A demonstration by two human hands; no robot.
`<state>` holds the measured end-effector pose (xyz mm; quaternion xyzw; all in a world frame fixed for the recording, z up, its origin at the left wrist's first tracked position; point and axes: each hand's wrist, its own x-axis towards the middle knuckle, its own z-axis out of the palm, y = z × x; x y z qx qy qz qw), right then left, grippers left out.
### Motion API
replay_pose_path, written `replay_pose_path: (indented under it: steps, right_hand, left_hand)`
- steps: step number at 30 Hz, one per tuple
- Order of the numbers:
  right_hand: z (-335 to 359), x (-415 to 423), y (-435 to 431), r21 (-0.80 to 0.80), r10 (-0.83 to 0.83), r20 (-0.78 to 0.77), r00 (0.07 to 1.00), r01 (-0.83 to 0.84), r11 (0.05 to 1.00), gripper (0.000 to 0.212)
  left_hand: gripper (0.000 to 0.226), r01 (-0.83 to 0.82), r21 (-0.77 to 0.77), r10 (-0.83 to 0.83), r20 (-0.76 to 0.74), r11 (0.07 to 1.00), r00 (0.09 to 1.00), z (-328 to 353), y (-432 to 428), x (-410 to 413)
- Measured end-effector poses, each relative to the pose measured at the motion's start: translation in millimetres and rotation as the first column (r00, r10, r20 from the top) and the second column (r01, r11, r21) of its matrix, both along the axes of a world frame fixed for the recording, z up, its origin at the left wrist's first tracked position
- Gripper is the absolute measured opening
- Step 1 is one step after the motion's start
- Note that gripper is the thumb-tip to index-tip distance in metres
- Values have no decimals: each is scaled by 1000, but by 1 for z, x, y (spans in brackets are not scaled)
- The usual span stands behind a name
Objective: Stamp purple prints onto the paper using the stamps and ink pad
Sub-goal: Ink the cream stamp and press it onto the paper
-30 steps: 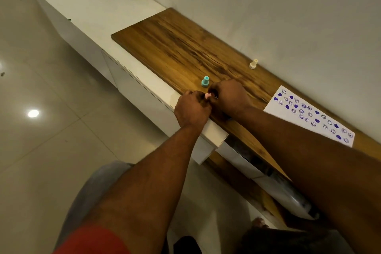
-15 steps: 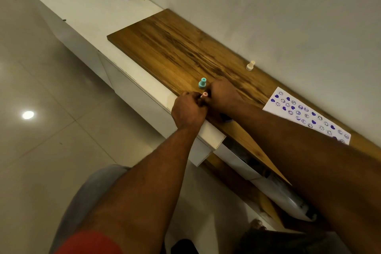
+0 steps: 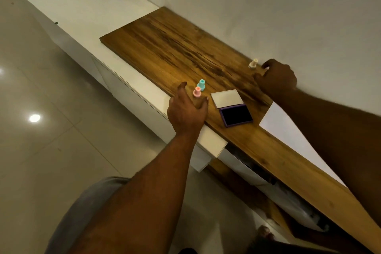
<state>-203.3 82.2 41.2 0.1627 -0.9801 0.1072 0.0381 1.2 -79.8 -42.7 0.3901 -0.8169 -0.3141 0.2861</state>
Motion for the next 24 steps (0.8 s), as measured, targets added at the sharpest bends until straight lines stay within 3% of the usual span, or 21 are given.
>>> replay_pose_path:
  steps: [3,9,13,15,19,21,24]
  right_hand:
    - [-2,-20,-19,140,34,10,999,-35,989,54]
    - [-20,-41,-47,330,122,18,992,-121,936,39]
    - [-22,-44,-30,349,217,-61,974,-182,919,28]
    - [-12,-37,-14,281,228,-17,973,-215,935,28]
    - [7,5,26,-4,161,66,985,-161,987,37]
    - [10,39,48,-140,168,63,984,-158,977,37]
    - [10,91,73,-238,199,34,979,-185,953,38]
  left_hand:
    - [90,-48,-66,46,-29,997,999,-5,5,-2]
    - [84,-84,-62,79,-78,995,994,-6,6,-5]
    - [78,-73,-58,69,-72,996,995,-7,7,-7]
    - [76,-84,-40,80,-86,996,993,-5,7,-8]
    - [68,-59,58,69,-185,997,980,6,11,1]
    - [64,46,-68,-60,-227,997,972,11,22,8]
    - [63,333,-260,-373,-121,906,920,20,53,13]
